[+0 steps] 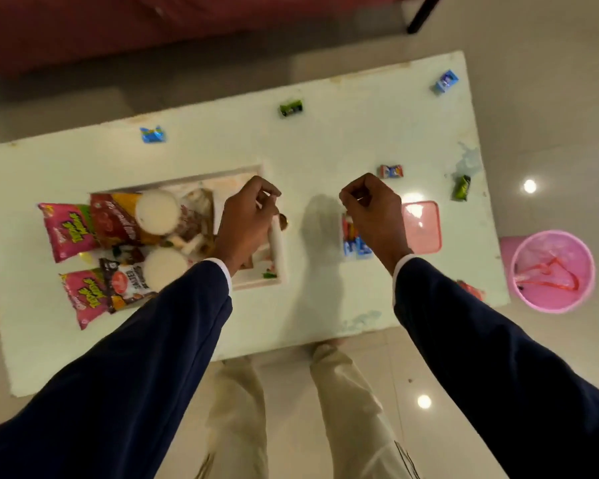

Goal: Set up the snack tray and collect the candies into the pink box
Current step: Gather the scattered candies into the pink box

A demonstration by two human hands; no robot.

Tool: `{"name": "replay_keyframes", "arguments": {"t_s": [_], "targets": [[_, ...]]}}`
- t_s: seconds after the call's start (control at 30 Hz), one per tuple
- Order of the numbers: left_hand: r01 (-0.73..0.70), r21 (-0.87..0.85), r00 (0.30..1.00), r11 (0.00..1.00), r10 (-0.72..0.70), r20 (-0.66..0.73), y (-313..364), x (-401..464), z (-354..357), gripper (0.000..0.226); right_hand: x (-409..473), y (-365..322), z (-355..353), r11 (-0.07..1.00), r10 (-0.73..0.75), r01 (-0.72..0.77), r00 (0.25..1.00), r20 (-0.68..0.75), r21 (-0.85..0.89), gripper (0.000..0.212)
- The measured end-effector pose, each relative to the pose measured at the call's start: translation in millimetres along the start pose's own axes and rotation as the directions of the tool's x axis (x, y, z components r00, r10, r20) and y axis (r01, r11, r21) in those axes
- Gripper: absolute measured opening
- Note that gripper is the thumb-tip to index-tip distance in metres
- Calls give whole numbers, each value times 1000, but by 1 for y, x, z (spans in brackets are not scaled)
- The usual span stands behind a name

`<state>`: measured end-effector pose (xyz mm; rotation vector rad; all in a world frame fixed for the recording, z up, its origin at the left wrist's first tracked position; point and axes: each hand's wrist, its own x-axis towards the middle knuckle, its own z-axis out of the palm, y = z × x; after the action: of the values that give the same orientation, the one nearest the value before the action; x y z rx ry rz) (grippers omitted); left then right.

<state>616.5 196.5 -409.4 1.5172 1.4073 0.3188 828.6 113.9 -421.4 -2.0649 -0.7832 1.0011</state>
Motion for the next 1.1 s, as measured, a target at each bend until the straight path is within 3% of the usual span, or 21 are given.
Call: {"name": "replay_keyframes", "arguments": {"t_s": [0.07, 0.23, 0.43, 0.53, 0.67, 0.83, 0.9, 1.03, 1.1], "targets": [[-44, -1, 998, 999, 43, -44, -2, 15, -31, 17, 23, -23, 22, 991, -107, 111, 992, 62, -69, 5], [-105, -7, 979, 994, 103, -177, -20, 46, -106, 22, 82, -69, 71, 881, -267, 300, 953, 141, -365, 33], [-152, 130, 956, 980, 179, -231, -60, 71, -171, 21, 142, -85, 109, 689, -229, 294, 956, 186, -663, 51], [-159, 218, 933, 963, 218, -286, -77, 82, -191, 18, 150, -76, 123, 616, -232, 287, 956, 179, -734, 34], [-27, 381, 975, 924, 107, -192, -90, 103, -205, 28, 135, -66, 139, 624, -234, 312, 949, 209, -716, 15], [-49, 625, 998, 779, 62, 1, -100, 129, -202, 54, 100, -63, 148, 874, -168, 226, 971, 169, -430, 10], [-88, 688, 996, 721, 87, 36, -103, 141, -195, 59, 83, -62, 145, 904, -179, 222, 973, 147, -366, 10], [-150, 788, 982, 598, 179, 52, -104, 158, -182, 41, 58, -50, 129, 899, -218, 252, 967, 133, -358, 10], [-158, 792, 977, 590, 208, 40, -103, 161, -179, 29, 51, -44, 120, 949, -154, 173, 984, 92, -265, 8]]}}
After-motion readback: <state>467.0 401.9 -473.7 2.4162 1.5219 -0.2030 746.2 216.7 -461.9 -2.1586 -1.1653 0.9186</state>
